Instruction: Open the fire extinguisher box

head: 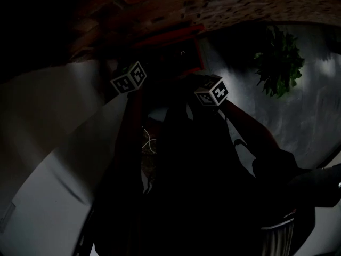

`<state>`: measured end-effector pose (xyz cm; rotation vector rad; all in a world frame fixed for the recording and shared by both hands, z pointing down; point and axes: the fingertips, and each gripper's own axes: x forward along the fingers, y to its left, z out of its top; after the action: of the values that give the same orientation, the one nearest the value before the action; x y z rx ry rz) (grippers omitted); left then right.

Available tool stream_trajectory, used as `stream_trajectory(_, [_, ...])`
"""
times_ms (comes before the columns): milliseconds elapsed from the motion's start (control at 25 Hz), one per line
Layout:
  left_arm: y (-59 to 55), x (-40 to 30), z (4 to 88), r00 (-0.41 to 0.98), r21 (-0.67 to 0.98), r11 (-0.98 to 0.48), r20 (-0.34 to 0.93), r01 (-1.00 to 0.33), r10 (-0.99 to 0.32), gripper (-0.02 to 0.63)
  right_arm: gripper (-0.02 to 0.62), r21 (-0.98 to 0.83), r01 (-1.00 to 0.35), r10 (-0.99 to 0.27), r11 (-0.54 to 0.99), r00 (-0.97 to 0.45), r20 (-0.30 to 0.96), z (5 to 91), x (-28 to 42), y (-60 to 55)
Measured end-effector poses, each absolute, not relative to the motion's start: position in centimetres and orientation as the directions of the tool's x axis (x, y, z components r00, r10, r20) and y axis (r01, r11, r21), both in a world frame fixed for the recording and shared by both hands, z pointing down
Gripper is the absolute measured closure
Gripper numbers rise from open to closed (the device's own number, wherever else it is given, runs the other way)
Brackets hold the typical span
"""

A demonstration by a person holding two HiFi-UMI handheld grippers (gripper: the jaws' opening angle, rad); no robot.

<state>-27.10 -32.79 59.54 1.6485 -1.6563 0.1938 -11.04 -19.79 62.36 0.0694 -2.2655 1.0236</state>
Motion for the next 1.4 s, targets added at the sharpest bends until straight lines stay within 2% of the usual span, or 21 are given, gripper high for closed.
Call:
stream_trajectory(360, [-33.2,-27.5,60.2,0.125,0.385,0.175,0.64,-0.906,-0.758,0.327,0.598,-0.624,-0.25,0.213,0.741,-0.793,0.571,60.4,-11.1,-21.7])
stream_trajectory(1000, [-32.0,-26.9,60.7,0.162,0.443,0.189,0.641,-0.876,-0.75,0.327,0.598,-0.625,-0.277,0.189,0.73,-0.797,0.573,59.1,-11.1,-25.1])
stream_trajectory(1080, [-31.8,-26.9,60.4,0.166,0.448,0.187,0.637,-0.874,-0.753,0.357,0.598,-0.633,-0.276,0.199,0.724,-0.794,0.574,59.0,-11.3,-25.2])
stream_trajectory(1400, [-31.2,-26.6,59.7,0.181,0.473,0.19,0.632,-0.861,-0.754,0.408,0.598,-0.65,-0.263,0.222,0.713,-0.794,0.566,58.4,-12.4,-25.2])
